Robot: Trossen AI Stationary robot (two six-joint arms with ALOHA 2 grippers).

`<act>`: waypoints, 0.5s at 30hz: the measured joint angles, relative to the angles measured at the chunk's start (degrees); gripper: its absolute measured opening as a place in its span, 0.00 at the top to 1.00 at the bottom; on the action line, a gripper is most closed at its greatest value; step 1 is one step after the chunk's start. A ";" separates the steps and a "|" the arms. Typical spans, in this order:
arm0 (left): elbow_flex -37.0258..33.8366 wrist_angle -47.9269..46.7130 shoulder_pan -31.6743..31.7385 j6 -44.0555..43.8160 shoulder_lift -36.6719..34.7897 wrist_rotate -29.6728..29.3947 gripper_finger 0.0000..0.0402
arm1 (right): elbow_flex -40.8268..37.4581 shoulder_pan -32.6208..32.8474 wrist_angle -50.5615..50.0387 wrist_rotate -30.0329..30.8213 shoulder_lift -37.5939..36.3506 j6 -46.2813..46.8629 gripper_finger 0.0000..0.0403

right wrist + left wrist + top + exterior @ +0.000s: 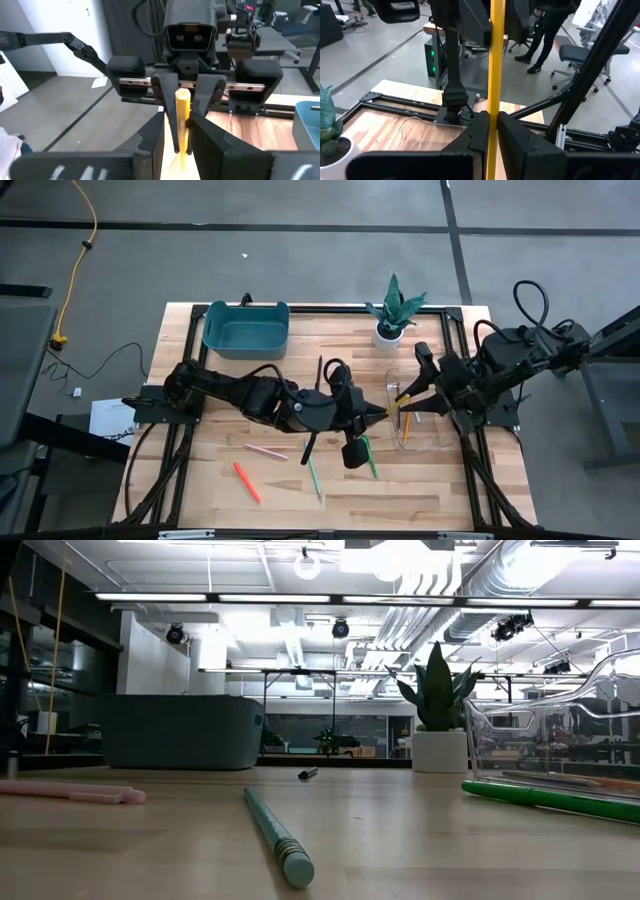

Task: Sort pens & pencils
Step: Put the yellow pencil into the transparent bin

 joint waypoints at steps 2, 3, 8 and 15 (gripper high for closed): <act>0.00 -0.04 0.00 0.00 0.00 0.00 0.94 | 0.00 0.00 0.37 -0.03 0.07 -0.35 0.80; 0.00 -0.04 0.00 0.00 0.00 0.00 0.94 | 0.01 0.00 0.37 0.00 0.17 -0.40 0.80; 0.00 -0.07 0.00 0.00 0.00 -0.02 0.94 | 0.04 -0.28 0.26 -0.01 0.74 -0.40 0.80; 0.00 -0.09 0.00 0.00 0.00 -0.04 0.94 | 0.04 -0.63 0.24 0.00 1.08 -0.40 0.82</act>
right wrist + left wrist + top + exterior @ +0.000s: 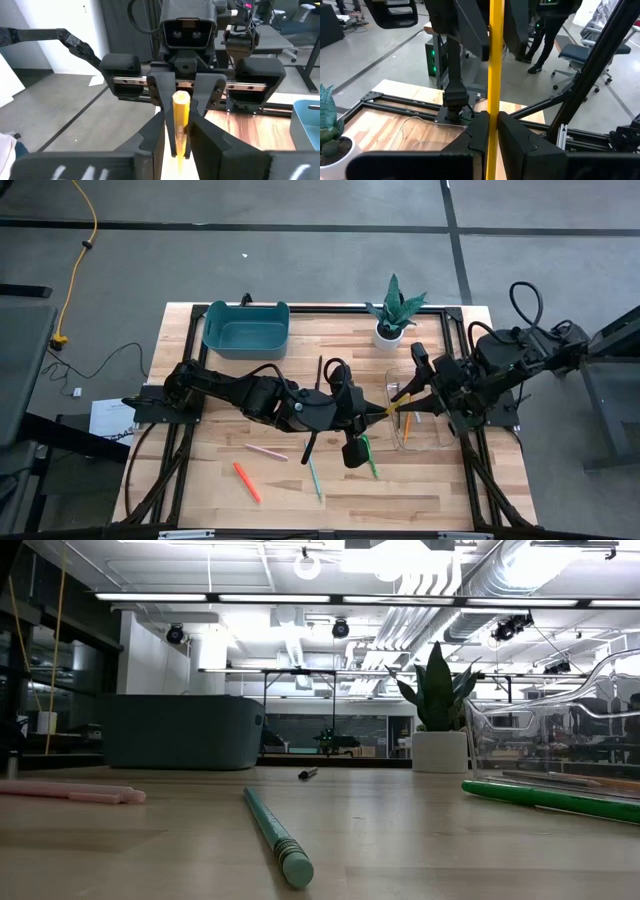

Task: Sort pens & pencils
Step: Put the yellow pencil into the transparent bin

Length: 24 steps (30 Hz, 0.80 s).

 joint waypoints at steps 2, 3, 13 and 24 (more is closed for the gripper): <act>0.00 0.00 0.00 0.00 0.00 -0.02 0.94 | 0.00 -0.02 0.03 0.00 -0.02 -0.50 0.85; 0.00 0.00 0.00 0.00 0.00 0.00 0.94 | 0.00 -0.02 0.01 0.02 -0.02 -0.62 0.86; 0.00 0.04 0.00 0.00 0.00 0.00 0.94 | 0.00 -0.02 -0.04 0.24 -0.04 -0.57 0.97; 0.00 -2.43 0.04 0.44 0.00 -1.01 0.85 | -0.02 -0.02 -0.89 0.70 -0.02 -0.53 0.99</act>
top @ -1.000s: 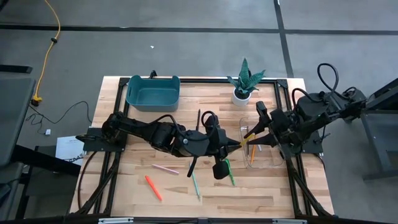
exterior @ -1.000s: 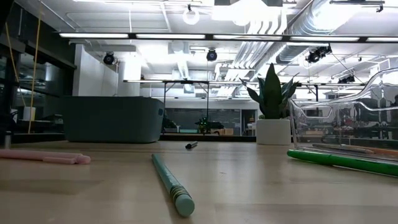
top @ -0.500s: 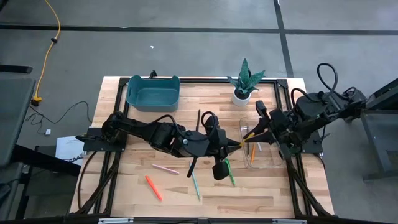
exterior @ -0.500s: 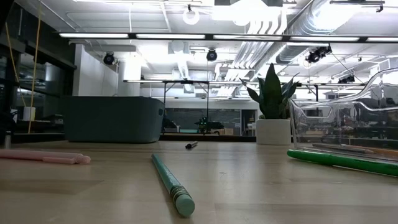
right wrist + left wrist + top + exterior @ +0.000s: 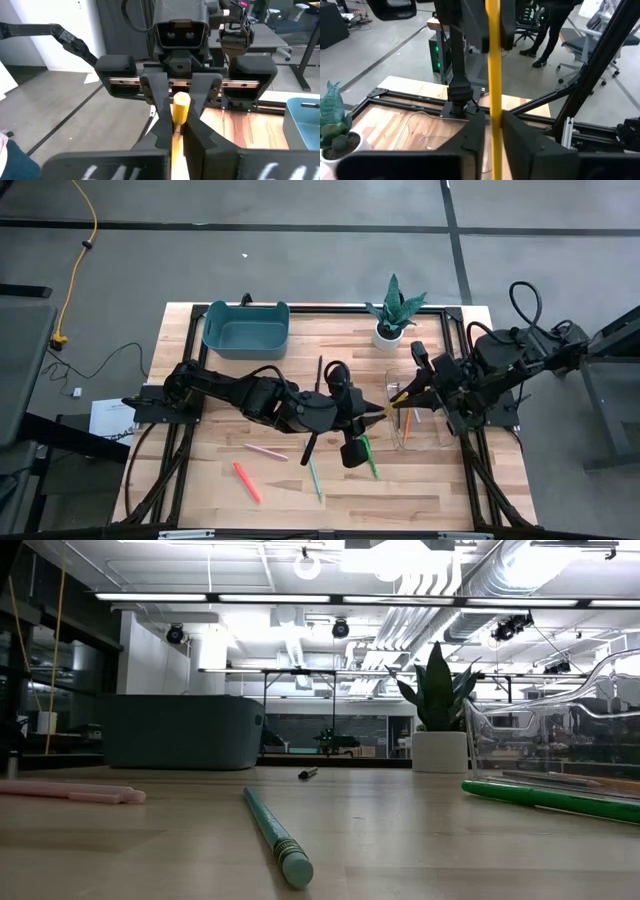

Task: Sort pens & pencils
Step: Put the yellow pencil into the transparent bin

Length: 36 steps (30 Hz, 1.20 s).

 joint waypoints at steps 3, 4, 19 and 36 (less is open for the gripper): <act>0.00 -0.62 0.00 0.00 0.00 -0.47 0.77 | 0.00 0.00 0.00 -0.02 -0.02 -0.04 0.99; 0.00 -0.68 0.00 0.00 0.00 -0.83 0.74 | 0.00 0.02 0.00 0.23 -0.02 -0.03 0.99; -0.02 -17.02 0.01 -4.95 -1.31 -5.82 0.61 | 0.00 0.04 -16.90 10.95 -6.93 5.15 0.99; -0.02 -19.07 0.00 -5.18 -1.31 -6.21 0.61 | -5.92 0.04 -36.39 21.83 -12.32 28.55 0.99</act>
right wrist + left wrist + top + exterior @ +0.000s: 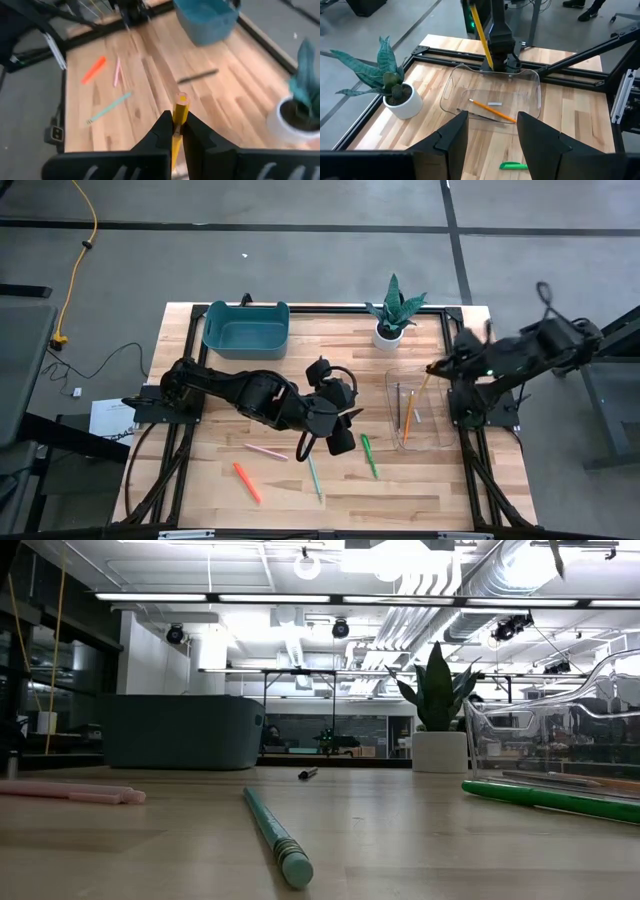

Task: Sort pens & pencils
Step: Put the yellow pencil into the transparent bin

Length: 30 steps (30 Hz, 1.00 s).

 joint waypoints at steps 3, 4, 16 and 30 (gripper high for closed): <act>0.00 -0.02 -0.04 -0.02 0.00 0.05 0.61 | -5.91 0.00 0.21 -0.08 -0.56 3.76 0.99; 0.00 -0.02 -0.04 -0.02 0.00 0.07 0.61 | -7.92 0.00 0.42 -0.31 -0.91 5.06 0.99; 0.00 -1.29 -0.08 -0.48 0.02 2.17 0.61 | -32.37 0.00 14.12 -8.78 -12.31 20.03 0.99; 0.00 -3.48 -0.07 -0.24 0.02 2.37 0.61 | -42.62 -0.88 15.23 -9.03 -15.39 28.04 0.99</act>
